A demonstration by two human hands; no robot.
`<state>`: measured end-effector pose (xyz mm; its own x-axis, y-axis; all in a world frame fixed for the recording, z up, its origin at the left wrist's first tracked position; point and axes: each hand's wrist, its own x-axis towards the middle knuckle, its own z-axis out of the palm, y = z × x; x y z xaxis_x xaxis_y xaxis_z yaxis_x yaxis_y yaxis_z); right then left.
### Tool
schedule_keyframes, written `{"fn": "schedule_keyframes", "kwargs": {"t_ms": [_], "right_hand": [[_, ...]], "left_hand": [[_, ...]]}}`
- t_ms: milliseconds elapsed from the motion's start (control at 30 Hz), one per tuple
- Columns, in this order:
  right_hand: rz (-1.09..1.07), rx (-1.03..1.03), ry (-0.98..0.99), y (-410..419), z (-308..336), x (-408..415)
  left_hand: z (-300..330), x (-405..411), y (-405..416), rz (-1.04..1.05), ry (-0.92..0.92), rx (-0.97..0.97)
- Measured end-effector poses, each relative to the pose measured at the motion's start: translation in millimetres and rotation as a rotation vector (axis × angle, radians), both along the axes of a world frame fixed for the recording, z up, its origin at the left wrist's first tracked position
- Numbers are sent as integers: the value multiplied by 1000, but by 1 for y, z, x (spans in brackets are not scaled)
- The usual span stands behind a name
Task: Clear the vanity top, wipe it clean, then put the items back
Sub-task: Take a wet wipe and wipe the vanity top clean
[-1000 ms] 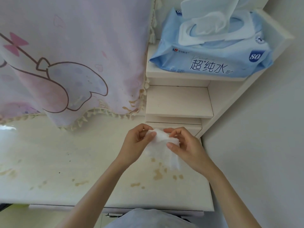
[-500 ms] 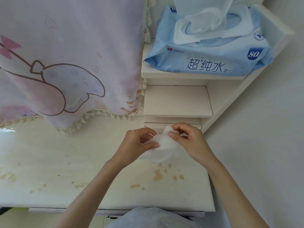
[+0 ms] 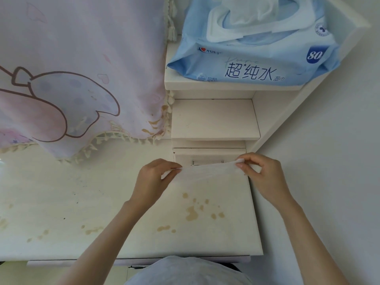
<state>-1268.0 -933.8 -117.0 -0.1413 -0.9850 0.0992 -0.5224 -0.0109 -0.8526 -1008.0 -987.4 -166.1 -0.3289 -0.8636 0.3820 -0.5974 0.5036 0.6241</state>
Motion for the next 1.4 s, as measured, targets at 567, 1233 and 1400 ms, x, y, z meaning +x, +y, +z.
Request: {"fn": "schedule_keyframes", "kwargs": {"t_ms": [567,1233,1400], "right_hand": [[313,264,599,66,-150,37],[857,-60,925,34,-210,37],[920,-93,868,46,-214,109]], "left_hand": [[-120,-26,61,-286,-672,185],[-152,68,147,170,-590,306],[-155,71,147,260,-556,283]]}}
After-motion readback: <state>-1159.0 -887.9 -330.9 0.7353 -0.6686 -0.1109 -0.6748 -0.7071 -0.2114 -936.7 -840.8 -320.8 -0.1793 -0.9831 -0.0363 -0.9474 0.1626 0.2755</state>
